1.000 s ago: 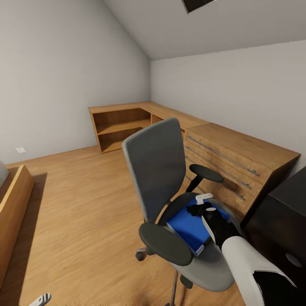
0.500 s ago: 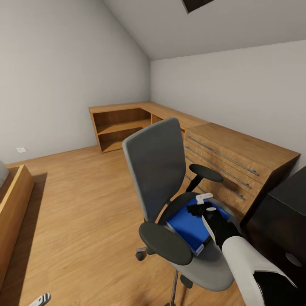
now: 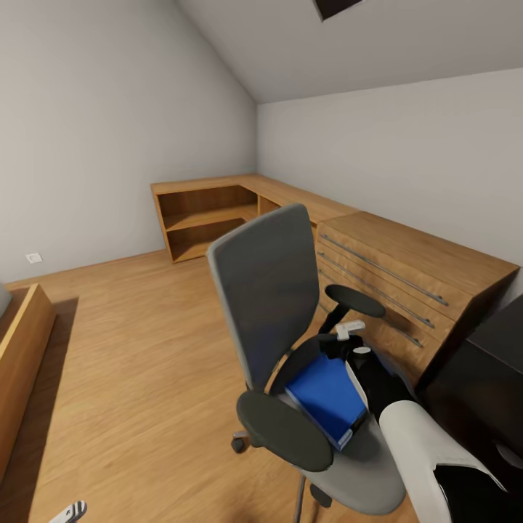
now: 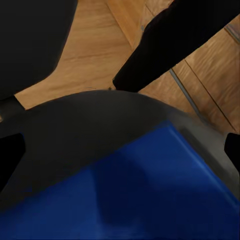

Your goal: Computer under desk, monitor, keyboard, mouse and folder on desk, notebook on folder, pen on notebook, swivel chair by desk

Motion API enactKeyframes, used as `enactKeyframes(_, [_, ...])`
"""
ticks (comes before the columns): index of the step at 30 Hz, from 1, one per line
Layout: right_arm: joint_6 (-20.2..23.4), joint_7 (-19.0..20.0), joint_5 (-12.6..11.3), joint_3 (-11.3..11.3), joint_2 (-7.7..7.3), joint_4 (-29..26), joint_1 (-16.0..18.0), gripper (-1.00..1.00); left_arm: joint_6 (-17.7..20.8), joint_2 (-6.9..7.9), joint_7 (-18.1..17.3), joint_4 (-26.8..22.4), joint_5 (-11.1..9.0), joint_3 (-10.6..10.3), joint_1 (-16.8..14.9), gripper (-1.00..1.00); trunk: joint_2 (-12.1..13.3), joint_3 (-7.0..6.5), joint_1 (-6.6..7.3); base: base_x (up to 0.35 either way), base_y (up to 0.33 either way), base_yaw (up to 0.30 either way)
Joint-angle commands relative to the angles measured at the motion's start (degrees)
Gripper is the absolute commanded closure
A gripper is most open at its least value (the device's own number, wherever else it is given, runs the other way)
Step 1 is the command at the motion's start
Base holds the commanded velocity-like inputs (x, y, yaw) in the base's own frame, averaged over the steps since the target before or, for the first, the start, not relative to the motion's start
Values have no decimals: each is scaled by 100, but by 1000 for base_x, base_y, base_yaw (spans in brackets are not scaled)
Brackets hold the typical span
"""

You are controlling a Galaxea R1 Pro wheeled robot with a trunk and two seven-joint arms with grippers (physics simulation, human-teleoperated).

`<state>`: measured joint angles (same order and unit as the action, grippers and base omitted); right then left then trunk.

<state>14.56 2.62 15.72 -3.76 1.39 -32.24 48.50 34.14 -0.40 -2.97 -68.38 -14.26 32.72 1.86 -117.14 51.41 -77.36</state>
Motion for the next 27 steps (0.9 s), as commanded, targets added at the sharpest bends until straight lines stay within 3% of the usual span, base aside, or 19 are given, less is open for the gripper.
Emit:
enactKeyframes(1, [27, 24, 54, -34, 9, -7, 3, -100, 32, -4, -27, -9, -6, 15, -1, -100, -2, 4, -3, 293, 0, 0])
enactKeyframes(13, [8, 19, 54, -28, 4, 260, 1, -100, 47, -4, -20, -9, -6, 7, -1, -100, -2, 4, -3, 77, 0, 0])
enactKeyframes(27, [3, 19, 61, -28, 10, 336, 2, -100, 32, -9, -19, -9, -9, 8, -1, -100, -563, 256, -310, 1, 0, 0])
